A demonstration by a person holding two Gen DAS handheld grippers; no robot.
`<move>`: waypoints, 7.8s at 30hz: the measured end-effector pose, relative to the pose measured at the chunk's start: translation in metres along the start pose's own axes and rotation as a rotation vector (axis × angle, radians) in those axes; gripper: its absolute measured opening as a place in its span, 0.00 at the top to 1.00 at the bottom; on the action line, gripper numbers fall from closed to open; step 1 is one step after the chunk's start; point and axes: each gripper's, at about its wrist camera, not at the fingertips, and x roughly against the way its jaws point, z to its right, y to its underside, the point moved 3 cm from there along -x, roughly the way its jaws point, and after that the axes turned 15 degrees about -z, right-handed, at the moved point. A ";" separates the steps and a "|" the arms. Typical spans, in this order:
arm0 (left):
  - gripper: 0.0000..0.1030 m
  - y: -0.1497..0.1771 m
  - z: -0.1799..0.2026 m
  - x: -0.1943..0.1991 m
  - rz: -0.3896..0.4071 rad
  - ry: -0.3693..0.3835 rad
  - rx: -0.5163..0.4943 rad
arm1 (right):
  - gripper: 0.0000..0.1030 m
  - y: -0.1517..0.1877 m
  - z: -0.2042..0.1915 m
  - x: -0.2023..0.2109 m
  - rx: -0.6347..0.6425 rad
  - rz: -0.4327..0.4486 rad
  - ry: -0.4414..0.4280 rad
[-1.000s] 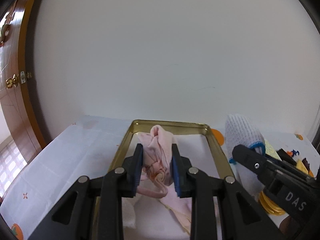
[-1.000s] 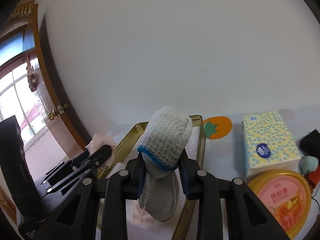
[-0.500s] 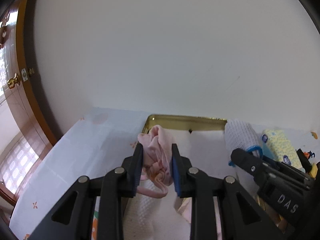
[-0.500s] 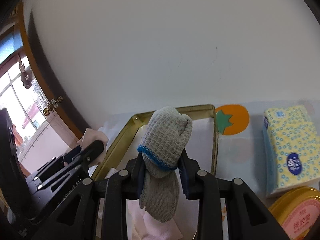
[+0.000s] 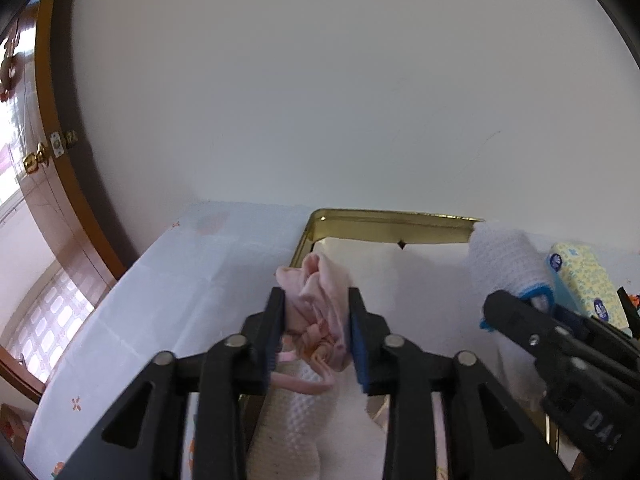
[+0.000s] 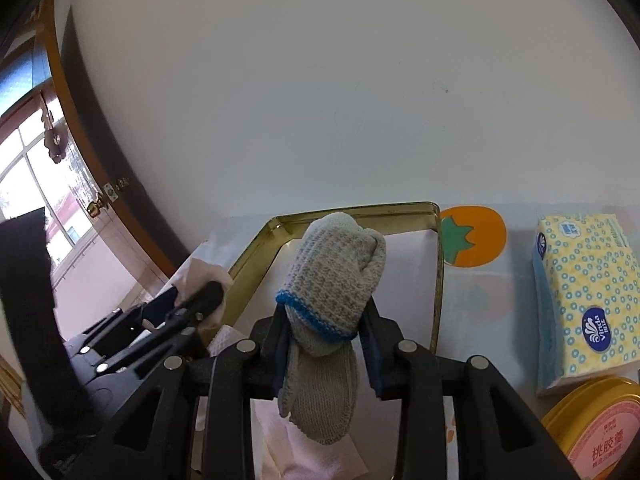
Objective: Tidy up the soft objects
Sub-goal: 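Open both tools to release the pink cloth and grey sock into the tray, then move both tools back toward the remaining fabric pile, then grasp the yellow cloth with the left tool while the right tool grasps the purple scrunchie, then carry the yellow cloth and purple scrunchie over the gold tray with both tools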
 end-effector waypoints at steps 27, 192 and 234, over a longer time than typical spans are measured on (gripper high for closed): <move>0.00 0.036 0.022 0.058 0.389 -0.129 -0.027 | 0.26 0.055 0.026 0.084 -0.006 0.416 0.311; 0.82 0.128 0.422 0.048 -0.237 0.338 -0.276 | 0.66 0.149 0.337 0.299 -0.367 0.232 0.177; 0.85 0.133 0.270 0.117 0.255 0.409 -0.450 | 0.67 0.169 0.262 0.306 -0.114 0.440 0.639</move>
